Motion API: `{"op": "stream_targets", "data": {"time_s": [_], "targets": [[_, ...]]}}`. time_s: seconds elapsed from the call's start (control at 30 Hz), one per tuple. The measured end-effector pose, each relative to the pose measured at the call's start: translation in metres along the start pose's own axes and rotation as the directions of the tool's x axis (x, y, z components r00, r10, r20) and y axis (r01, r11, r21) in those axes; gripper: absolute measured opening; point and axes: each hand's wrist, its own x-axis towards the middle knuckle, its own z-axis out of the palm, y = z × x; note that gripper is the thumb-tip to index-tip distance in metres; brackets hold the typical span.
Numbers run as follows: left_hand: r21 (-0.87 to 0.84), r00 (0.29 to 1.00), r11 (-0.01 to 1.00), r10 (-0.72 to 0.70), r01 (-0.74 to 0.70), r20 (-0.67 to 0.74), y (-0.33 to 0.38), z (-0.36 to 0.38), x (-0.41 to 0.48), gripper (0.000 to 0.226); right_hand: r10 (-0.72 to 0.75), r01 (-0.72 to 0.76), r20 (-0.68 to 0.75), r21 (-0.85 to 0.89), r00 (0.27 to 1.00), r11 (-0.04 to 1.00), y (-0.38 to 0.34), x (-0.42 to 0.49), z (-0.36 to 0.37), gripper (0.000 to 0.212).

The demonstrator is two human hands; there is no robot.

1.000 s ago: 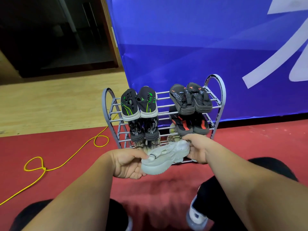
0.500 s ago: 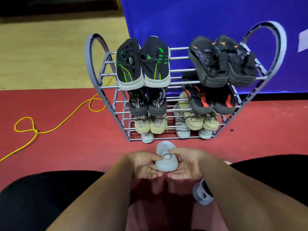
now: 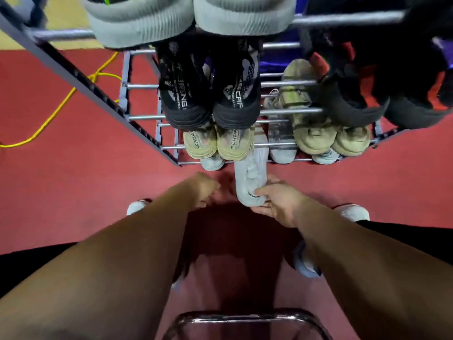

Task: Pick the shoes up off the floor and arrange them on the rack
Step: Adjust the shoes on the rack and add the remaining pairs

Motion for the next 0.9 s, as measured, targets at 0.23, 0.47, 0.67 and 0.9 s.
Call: {"op": "stream_targets", "data": {"time_s": [0.23, 0.47, 0.67, 0.9], "targets": [[-0.186, 0.978, 0.98, 0.03, -0.069, -0.206, 0.009, -0.024, 0.044, 0.011, -0.058, 0.058, 0.027, 0.03, 0.998, 0.998, -0.036, 0.06, 0.006, 0.045], [-0.213, 0.986, 0.973, 0.051, -0.085, -0.158, 0.009, -0.029, 0.06, 0.035, -0.053, 0.056, -0.041, 0.08, 0.998, 0.995, -0.048, 0.09, 0.023, 0.035], [-0.254, 0.991, 0.965, 0.025, -0.058, -0.128, 0.004, -0.021, 0.065, 0.027, -0.021, 0.026, -0.077, 0.054, 0.997, 0.998, -0.03, 0.102, 0.033, 0.06], [-0.319, 0.994, 0.948, -0.015, -0.02, -0.108, 0.006, -0.021, 0.067, 0.019, -0.026, 0.036, -0.122, 0.075, 0.992, 0.997, -0.028, 0.107, 0.049, 0.057]]}}
